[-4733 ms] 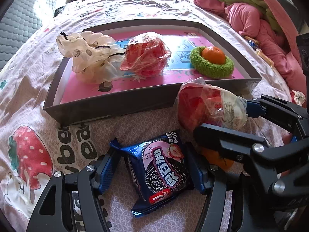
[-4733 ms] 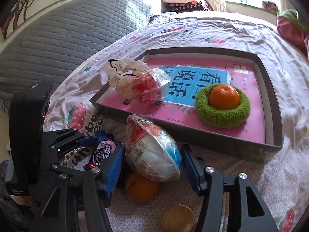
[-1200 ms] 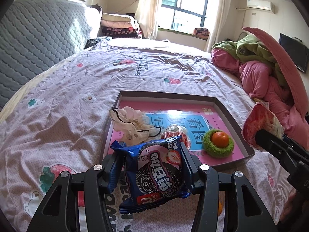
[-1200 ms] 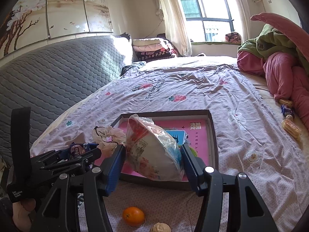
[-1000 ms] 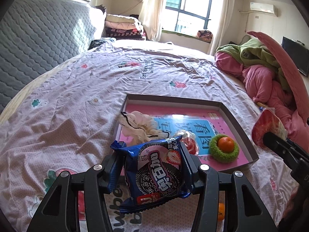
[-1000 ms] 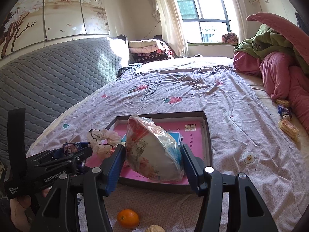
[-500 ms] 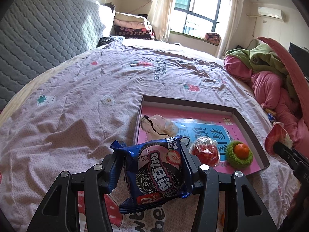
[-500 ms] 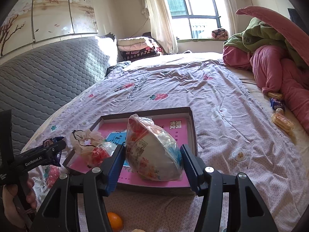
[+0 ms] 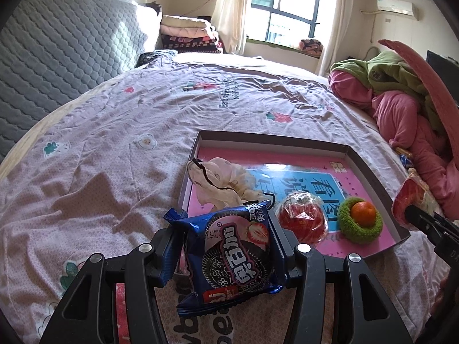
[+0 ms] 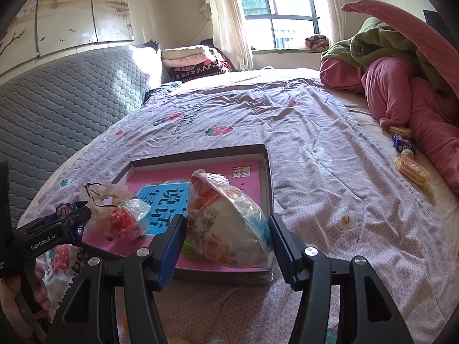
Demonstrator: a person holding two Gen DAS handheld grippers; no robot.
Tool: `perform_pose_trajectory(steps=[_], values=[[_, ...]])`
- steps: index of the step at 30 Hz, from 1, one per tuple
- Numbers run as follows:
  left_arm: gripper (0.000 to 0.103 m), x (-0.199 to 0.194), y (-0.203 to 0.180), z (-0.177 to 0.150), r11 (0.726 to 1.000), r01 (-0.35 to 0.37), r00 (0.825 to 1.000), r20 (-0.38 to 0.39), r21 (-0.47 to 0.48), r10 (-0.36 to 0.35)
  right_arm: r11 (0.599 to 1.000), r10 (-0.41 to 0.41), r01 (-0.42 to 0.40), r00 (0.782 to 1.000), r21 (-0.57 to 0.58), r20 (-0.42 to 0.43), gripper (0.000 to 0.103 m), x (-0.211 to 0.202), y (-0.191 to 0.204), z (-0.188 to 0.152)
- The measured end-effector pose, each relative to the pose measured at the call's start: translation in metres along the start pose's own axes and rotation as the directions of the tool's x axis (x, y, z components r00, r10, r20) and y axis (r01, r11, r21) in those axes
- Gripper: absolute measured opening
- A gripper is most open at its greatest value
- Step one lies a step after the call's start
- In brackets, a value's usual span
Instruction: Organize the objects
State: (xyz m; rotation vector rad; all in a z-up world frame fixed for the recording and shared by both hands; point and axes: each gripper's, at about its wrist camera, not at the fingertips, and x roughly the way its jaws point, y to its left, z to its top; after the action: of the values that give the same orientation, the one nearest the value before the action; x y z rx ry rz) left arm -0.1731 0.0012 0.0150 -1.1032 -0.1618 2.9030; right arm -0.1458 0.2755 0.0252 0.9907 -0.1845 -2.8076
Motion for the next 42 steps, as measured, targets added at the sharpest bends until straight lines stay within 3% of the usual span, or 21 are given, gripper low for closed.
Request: perform_pose_trajectory(steps=[10, 23, 42], values=[[0.055, 0.012, -0.001, 0.0, 1.0, -0.017, 1.0, 0.006, 0.001, 0.017, 0.997, -0.04, 0.041, 0.999, 0.059, -0.012, 0.059, 0.023, -0.006, -0.007], [0.055, 0.019, -0.002, -0.001, 1.0, -0.022, 1.0, 0.011, 0.008, 0.022, 0.992, -0.128, 0.128, 0.992, 0.014, 0.001, 0.059, 0.038, 0.002, -0.01], [0.055, 0.032, -0.023, -0.003, 0.999, -0.024, 1.0, -0.007, 0.035, 0.025, 0.992, -0.129, 0.129, 0.992, 0.013, 0.004, 0.059, 0.038, 0.0, -0.011]])
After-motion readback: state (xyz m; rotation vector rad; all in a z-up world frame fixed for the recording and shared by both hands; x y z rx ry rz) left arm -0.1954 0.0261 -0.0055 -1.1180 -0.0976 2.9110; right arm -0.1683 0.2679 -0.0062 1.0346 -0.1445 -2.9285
